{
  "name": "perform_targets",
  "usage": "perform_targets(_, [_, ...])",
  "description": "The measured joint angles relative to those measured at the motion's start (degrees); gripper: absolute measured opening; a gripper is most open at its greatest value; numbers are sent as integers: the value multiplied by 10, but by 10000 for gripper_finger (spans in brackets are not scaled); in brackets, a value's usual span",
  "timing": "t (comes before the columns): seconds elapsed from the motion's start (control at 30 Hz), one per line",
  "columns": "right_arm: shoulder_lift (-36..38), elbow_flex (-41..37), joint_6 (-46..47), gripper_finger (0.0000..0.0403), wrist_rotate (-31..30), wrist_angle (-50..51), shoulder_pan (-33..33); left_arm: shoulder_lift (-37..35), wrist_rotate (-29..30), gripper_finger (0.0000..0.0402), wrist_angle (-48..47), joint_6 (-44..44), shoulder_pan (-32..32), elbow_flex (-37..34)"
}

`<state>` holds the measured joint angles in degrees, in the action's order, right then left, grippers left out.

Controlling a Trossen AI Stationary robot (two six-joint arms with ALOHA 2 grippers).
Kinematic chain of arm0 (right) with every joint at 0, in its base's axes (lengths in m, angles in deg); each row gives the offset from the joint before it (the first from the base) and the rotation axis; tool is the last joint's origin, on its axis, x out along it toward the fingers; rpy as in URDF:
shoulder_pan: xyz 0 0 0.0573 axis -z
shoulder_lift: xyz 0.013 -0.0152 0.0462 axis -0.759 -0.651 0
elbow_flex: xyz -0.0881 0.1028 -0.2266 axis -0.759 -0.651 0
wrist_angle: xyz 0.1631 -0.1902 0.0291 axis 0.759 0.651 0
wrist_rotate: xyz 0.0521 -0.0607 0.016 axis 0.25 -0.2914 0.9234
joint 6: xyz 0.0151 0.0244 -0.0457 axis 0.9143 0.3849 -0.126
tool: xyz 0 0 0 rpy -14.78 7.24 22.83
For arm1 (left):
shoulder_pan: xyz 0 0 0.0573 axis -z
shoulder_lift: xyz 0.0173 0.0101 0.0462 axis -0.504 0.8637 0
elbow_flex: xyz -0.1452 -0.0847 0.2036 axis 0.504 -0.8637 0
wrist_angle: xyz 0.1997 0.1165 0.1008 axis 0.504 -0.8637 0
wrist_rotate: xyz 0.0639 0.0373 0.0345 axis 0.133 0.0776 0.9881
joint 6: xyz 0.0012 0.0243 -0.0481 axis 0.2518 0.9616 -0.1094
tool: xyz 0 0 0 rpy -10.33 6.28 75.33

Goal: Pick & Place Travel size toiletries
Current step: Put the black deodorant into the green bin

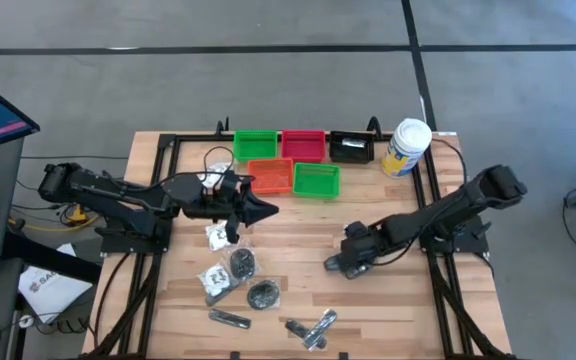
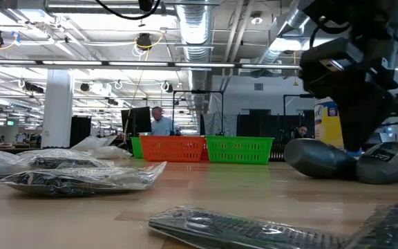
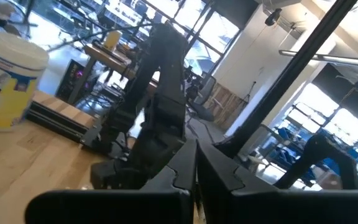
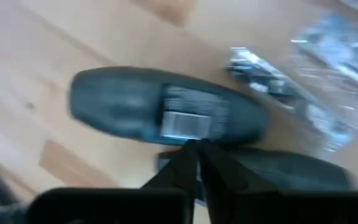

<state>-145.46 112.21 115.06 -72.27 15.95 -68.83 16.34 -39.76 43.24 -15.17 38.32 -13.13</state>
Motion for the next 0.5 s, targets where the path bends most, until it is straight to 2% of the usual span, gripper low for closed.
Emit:
perform_targets(0.17, [-39, 10, -53, 15, 54, -13, -5, 0, -4, 7, -4, -2, 3, 0])
perform_targets(0.33, [-77, 44, -103, 2, 107, 25, -26, 0, -4, 7, -4, -2, 3, 0])
perform_targets(0.5, [-82, 92, -102, 8, 94, 70, -49, 0, -4, 7, -4, -2, 3, 0])
